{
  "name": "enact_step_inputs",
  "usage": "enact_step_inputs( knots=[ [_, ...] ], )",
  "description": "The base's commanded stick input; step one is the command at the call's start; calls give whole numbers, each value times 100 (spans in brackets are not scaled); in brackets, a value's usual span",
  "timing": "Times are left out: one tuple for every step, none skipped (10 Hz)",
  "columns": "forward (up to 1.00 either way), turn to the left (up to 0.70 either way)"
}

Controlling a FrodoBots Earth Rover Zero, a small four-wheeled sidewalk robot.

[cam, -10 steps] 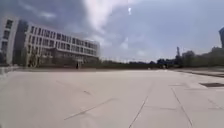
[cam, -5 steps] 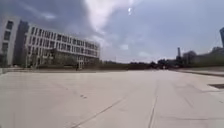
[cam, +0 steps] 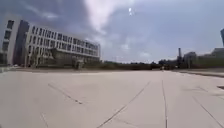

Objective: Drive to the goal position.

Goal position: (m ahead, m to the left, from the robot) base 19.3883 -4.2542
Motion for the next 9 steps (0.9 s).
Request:
enact_step_inputs(
  knots=[
    [70,-30],
    [70,-12],
    [70,0],
    [70,0],
    [70,0],
    [70,0],
    [70,0],
    [70,0],
    [70,0]
  ],
)
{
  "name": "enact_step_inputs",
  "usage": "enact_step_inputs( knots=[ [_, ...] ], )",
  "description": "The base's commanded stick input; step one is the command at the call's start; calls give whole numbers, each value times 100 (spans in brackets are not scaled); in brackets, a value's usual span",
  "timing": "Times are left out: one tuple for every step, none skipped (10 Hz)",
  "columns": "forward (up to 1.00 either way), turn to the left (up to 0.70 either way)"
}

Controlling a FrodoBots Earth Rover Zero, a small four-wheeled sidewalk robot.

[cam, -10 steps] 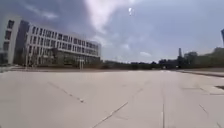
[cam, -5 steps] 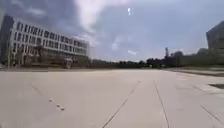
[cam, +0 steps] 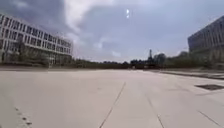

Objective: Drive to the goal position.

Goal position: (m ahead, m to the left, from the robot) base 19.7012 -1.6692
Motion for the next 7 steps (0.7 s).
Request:
enact_step_inputs(
  knots=[
    [70,0],
    [70,0],
    [70,0],
    [70,0],
    [70,0],
    [70,0],
    [70,0]
  ],
)
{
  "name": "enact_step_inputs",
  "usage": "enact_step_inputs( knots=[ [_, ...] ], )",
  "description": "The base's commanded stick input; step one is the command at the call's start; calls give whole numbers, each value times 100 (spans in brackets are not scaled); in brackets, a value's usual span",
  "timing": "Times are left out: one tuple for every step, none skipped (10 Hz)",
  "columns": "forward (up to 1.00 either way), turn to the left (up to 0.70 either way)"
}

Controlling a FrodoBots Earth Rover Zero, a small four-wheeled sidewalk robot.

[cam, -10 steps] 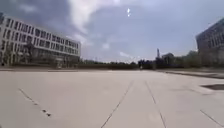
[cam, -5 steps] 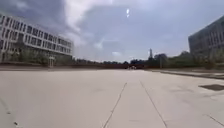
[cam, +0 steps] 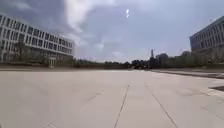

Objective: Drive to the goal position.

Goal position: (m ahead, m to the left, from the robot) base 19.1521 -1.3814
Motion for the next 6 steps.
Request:
enact_step_inputs(
  knots=[
    [70,0],
    [70,0],
    [70,0],
    [70,0],
    [70,0],
    [70,0]
  ],
)
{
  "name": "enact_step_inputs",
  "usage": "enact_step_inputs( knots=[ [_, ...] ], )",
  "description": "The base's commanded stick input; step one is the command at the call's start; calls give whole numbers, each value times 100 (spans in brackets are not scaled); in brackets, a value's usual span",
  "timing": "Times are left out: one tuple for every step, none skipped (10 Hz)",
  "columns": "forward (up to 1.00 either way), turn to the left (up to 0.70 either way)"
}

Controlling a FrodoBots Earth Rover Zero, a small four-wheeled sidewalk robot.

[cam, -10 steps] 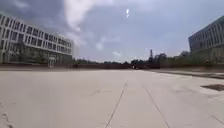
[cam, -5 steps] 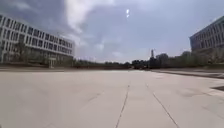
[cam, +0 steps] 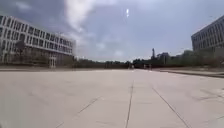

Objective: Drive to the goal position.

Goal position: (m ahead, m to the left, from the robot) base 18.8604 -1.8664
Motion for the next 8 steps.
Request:
enact_step_inputs(
  knots=[
    [70,0],
    [70,0],
    [70,0],
    [70,0],
    [70,0],
    [70,0],
    [70,0],
    [70,0]
  ],
)
